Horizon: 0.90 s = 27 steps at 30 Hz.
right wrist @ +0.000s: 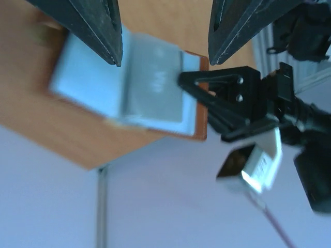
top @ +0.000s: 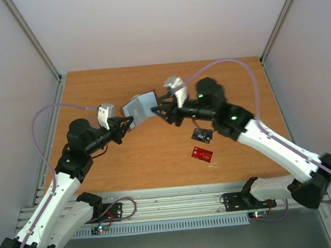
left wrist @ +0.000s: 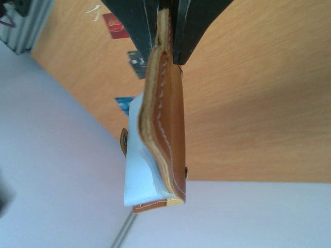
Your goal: Take the credit cards out of the card holder
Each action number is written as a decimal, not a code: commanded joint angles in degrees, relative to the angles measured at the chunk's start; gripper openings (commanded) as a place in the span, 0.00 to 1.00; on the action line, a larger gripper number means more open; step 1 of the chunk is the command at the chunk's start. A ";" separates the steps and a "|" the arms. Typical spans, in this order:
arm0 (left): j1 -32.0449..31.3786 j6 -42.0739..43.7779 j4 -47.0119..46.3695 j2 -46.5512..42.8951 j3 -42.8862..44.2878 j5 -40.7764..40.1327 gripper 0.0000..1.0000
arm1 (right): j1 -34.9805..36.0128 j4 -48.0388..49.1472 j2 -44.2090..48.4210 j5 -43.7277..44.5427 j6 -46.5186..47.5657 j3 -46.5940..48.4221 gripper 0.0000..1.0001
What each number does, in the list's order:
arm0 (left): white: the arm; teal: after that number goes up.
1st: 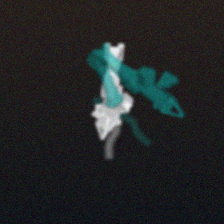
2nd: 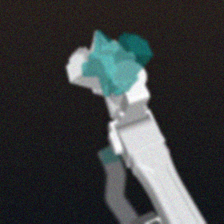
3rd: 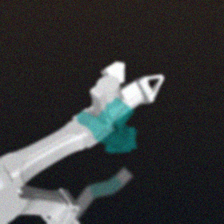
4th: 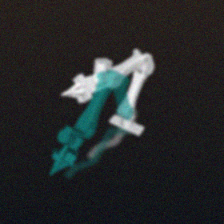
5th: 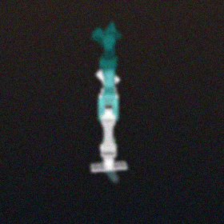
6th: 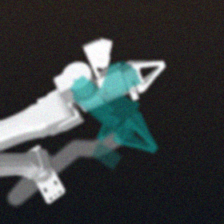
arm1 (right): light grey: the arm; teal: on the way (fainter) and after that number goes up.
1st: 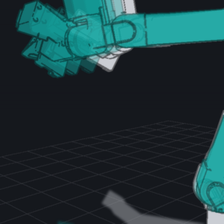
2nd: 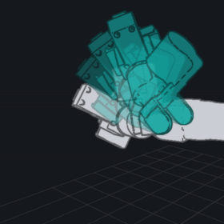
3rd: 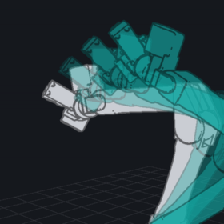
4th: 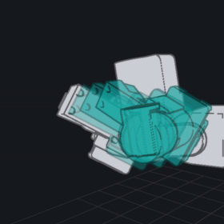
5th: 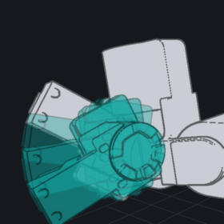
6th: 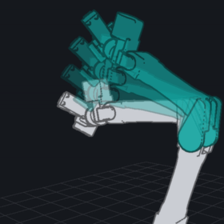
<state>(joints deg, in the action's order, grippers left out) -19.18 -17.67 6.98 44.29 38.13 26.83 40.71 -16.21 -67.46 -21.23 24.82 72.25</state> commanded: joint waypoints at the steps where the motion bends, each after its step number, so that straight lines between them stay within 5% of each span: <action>1: 0.36 -3.12 -12.12 -0.95 1.56 10.14 0.00 | 7.93 4.42 -7.48 5.06 -3.05 1.29 0.48; 8: 0.37 -4.27 -14.47 -1.64 1.12 12.88 0.00 | 10.97 -11.53 -17.57 17.09 -1.27 10.23 0.55; 15: 0.37 -4.71 -20.46 -1.07 0.11 20.48 0.00 | 11.06 -7.97 -17.40 17.70 -0.97 8.68 0.56; 23: 0.36 -4.48 -18.23 -1.32 0.40 17.79 0.00 | 10.78 -7.43 -16.09 19.62 0.31 9.40 0.59; 27: 0.37 -3.25 -12.03 -1.52 1.19 9.76 0.00 | 7.76 -9.77 -11.94 25.92 0.28 7.69 0.64</action>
<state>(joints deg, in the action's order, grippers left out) -18.11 -21.23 -4.93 43.94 38.02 38.81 51.55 -25.17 -83.55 -4.43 24.49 80.40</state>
